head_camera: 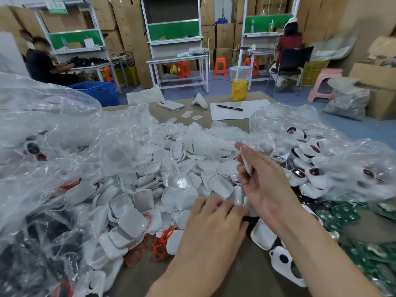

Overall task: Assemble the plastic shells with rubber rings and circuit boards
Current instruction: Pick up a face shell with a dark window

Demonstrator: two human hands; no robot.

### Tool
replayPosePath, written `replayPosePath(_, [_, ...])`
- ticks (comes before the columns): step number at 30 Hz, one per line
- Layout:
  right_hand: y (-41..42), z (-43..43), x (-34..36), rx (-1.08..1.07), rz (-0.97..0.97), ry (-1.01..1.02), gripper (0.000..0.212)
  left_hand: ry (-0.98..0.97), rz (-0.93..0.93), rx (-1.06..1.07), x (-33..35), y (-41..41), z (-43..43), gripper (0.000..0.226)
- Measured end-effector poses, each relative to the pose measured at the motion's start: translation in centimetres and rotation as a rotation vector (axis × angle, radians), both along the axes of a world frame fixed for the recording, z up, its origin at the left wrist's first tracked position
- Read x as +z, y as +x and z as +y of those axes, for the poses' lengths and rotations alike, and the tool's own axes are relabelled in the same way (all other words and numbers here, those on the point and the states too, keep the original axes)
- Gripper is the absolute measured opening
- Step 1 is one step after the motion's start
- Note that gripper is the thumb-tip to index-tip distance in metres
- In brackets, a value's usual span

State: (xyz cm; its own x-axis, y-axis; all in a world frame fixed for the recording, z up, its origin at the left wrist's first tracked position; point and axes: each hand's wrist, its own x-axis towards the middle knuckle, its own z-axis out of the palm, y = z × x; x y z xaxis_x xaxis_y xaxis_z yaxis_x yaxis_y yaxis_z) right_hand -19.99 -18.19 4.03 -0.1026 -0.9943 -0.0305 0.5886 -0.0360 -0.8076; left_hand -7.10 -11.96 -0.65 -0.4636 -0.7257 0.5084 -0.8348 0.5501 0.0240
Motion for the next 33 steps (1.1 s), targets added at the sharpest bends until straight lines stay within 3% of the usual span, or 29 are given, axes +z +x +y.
replayPosePath(2, [0.1, -0.1, 0.0, 0.024, -0.034, 0.040, 0.021, 0.231, 0.438, -0.003, 1.4, 0.3, 0.5, 0.017])
replayPosePath(5, [0.1, 0.0, 0.0, 0.095, -0.087, 0.042, 0.037, 0.786, 1.464, -0.078, 3.9, 1.4, 0.1, 0.009])
replayPosePath(7, [0.1, 0.3, -0.2, 0.138, -0.055, 0.022, 0.041, 1.015, 1.840, -0.190, 4.6, 2.6, -0.6, 0.021])
replayPosePath(9, [0.3, 0.4, -0.4, 0.164, -0.010, 0.017, 0.043, 1.136, 2.021, -0.256, 4.7, 3.5, -0.9, 0.024])
replayPosePath(13, [0.8, 0.5, -0.8, 0.188, 0.039, 0.010, 0.047, 1.223, 2.135, -0.262, 4.5, 3.7, -1.1, 0.015])
replayPosePath(20, [1.3, 0.6, -1.0, 0.201, 0.086, -0.039, 0.054, 1.265, 2.161, -0.322, 4.3, 4.1, -1.4, 0.018])
replayPosePath(22, [1.5, 0.7, -1.0, 0.204, 0.079, -0.051, 0.049, 1.264, 2.159, -0.326, 4.3, 4.1, -1.4, 0.016])
replayPosePath(26, [1.5, 0.8, -1.4, 0.238, 0.119, -0.067, 0.017, 1.229, 2.124, -0.320, 4.3, 4.1, -1.6, 0.024])
replayPosePath(33, [1.4, 0.9, -2.0, 0.241, 0.404, -0.167, 0.022, 1.107, 2.016, -0.215, 3.9, 4.2, -2.0, 0.018])
